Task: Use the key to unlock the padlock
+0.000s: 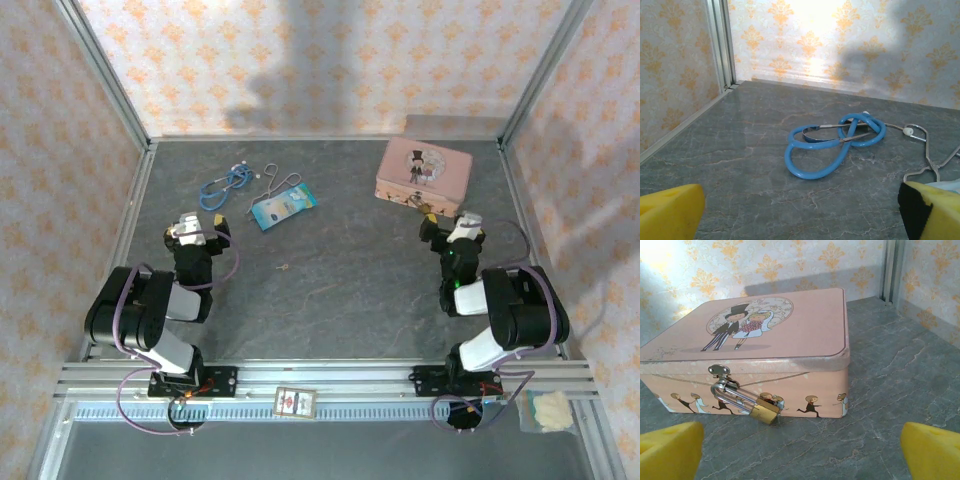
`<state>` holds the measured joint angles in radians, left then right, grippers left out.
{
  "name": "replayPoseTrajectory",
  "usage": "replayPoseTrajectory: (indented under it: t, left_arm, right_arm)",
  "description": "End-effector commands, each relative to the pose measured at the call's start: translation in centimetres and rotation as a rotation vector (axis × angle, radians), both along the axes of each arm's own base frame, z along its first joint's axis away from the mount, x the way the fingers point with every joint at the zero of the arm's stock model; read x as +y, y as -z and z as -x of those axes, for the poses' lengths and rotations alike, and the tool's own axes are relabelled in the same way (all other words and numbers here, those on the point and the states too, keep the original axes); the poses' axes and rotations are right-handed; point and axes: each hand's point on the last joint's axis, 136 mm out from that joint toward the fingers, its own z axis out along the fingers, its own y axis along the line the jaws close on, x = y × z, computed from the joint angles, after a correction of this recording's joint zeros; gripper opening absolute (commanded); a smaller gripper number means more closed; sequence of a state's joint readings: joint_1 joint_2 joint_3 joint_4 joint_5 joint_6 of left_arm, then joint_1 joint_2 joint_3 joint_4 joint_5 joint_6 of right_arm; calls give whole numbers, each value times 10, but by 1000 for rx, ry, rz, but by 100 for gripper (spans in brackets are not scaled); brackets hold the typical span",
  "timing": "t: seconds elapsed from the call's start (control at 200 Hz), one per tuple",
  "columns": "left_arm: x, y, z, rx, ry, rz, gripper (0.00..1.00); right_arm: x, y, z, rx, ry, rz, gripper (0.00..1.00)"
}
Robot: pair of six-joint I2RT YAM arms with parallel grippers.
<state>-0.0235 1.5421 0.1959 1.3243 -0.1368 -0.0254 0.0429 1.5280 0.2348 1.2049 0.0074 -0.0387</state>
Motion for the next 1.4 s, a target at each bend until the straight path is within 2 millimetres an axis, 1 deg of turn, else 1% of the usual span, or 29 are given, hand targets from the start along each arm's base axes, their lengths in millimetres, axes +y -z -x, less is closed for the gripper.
replayPoseTrajectory:
  t: [0.0,0.776,0.951,1.026,1.051,1.136,1.206,1.266,1.336,1.396]
  left_arm:
    - [2,-8,-4,-25,-1,1,100]
    - [2,-8,-4,-25,-2,2,100]
    - [2,-8,-4,-26,1,2,100]
    - [-1,-12,-6,-24,16,-6,100]
    - [-1,-15,-7,-22,11,-6,100]
    - [2,-26,-8,-4,-14,3,100]
    - [4,-37,-8,11,-26,21,100]
    - [4,-49,-7,9,-32,51,100]
    - [7,-58,-3,11,-58,118,100]
    - [5,-64,-2,15,-61,189,100]
  right_arm:
    - [-1,-9,-1,-33,4,3,100]
    - [-2,-8,-1,-27,5,3,100]
    - [-1,-10,0,-35,2,6,100]
    - [1,-16,-3,-19,-7,11,100]
    - [0,-21,-4,-20,0,11,100]
    - [-5,-32,-6,-15,31,1,100]
    - [-8,-36,-7,5,55,-17,100]
    - [-8,-41,-7,20,68,-40,100]
    - [-7,-47,-4,27,80,-67,100]
    - [-3,-53,-1,27,80,-98,99]
